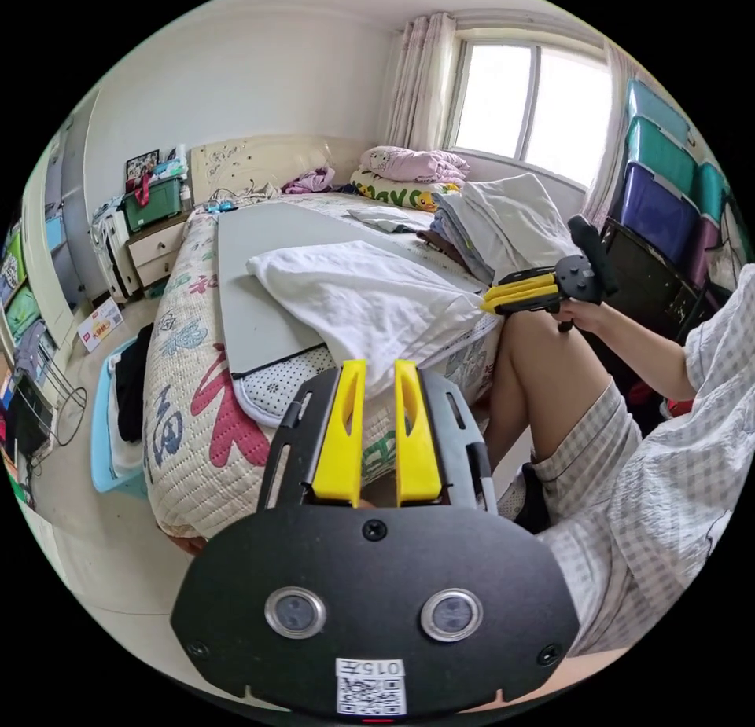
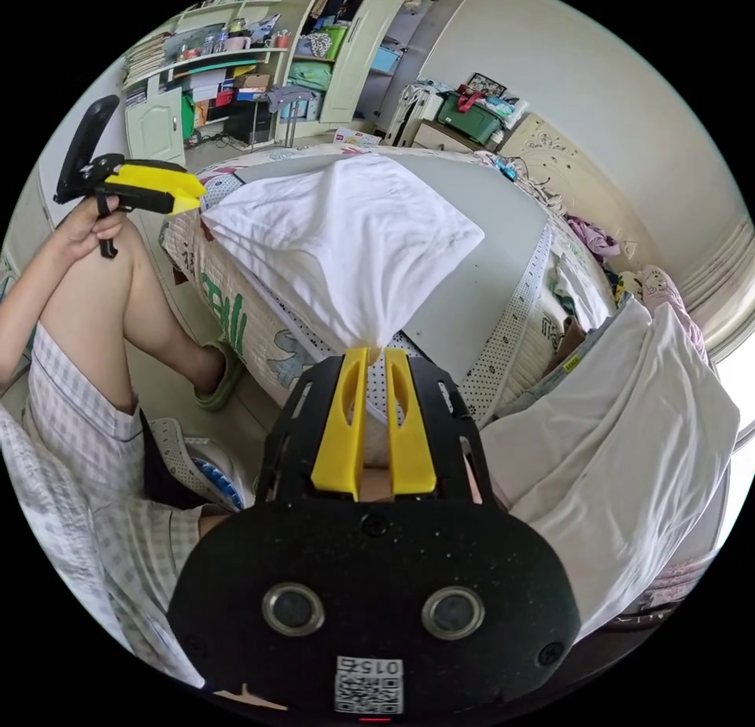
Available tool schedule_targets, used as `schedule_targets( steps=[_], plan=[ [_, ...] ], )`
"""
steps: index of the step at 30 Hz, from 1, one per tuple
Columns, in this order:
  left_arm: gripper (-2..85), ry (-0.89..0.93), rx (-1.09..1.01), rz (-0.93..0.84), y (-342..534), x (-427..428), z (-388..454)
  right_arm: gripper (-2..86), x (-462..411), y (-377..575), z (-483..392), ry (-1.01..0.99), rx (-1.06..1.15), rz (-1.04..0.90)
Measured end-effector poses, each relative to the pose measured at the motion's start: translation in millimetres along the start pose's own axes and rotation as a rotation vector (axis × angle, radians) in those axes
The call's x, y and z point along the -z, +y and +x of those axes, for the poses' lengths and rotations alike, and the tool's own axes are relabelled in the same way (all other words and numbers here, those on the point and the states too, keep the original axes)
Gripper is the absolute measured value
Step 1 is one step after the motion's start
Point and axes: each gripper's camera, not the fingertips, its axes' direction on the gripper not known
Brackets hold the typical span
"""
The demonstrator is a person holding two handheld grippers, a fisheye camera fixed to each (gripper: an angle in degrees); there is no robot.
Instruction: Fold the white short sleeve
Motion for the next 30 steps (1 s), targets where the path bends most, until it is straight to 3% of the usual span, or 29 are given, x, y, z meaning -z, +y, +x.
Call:
schedule_targets(
  steps=[9,18,25,30],
  plan=[
    [1.9,-0.092,-0.072,-0.155,-17,-31,17,4.2,-12,-6,4,-0.004,0.009,-0.069],
    [-0.3,0.066,0.062,0.057,8,26,-16,-0.8,-7,1,8,0.012,0.026,-0.051],
    [-0.4,0.02,-0.052,-0.124,8,5,2,-1.0,-13,3,12,0.011,0.055,-0.105],
    [-0.4,0.017,-0.049,-0.145,8,3,2,-0.8,-17,3,15,0.007,0.062,-0.133]
  ],
)
